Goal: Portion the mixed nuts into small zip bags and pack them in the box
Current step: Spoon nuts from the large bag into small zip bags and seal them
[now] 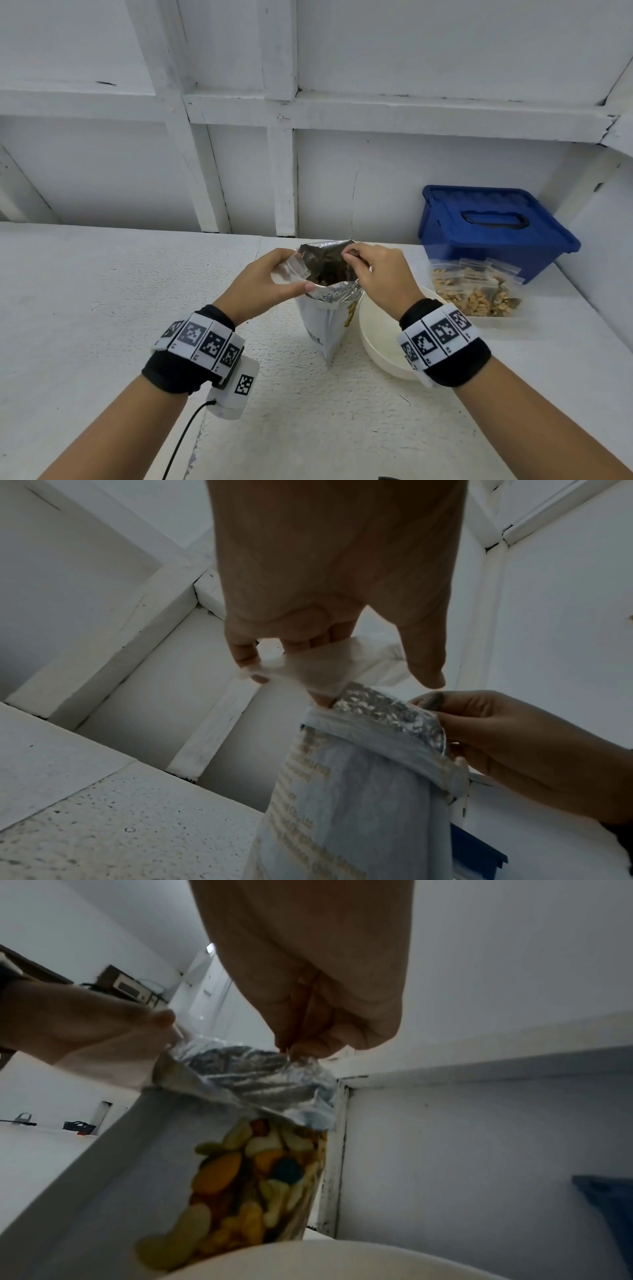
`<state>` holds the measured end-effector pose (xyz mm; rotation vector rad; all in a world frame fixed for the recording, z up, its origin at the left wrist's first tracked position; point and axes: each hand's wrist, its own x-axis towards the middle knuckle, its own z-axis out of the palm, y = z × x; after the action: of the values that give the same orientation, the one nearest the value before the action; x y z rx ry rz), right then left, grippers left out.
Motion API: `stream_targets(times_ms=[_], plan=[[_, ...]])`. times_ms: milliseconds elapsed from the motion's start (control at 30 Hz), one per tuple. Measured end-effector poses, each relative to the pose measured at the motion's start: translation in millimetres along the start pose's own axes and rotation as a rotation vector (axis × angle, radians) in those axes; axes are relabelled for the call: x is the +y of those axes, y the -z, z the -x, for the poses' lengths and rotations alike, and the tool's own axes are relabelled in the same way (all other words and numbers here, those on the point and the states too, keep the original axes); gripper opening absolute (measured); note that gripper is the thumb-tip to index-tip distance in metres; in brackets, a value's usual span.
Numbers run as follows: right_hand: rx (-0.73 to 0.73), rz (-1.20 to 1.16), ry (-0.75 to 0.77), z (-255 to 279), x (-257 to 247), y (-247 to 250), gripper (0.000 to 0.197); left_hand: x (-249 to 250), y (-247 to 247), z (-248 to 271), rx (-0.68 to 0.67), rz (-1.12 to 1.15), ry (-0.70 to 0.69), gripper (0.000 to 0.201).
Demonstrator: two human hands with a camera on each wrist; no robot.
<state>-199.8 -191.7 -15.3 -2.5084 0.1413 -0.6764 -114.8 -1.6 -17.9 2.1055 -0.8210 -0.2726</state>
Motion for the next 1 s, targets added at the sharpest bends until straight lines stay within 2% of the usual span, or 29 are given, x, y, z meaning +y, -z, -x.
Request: stream_targets(times_ms=[267, 633, 833, 1000], plan=[[-0.066, -0.105, -0.153, -4.7, 3.1, 2.6, 0.021, 0.4, -1.1, -3.8, 0.007, -0.003, 0.008, 0.042], [0.079, -0.366, -0.402, -12.7, 17.6, 15.7, 0.023, -3.0, 0.4, -3.8, 0.004, 0.026, -0.018, 0.064], [0.147, -0.479, -0.527, -16.0, 26.2, 20.5, 0.023, 0.7, 6.2, -5.9, -0.014, 0.003, -0.024, 0.067], [0.2, -0.505, -0.551, -18.2, 34.4, 30.2, 0.024, 11.8, 11.5, -12.4, 0.011, -0.134, -0.026, 0.047]])
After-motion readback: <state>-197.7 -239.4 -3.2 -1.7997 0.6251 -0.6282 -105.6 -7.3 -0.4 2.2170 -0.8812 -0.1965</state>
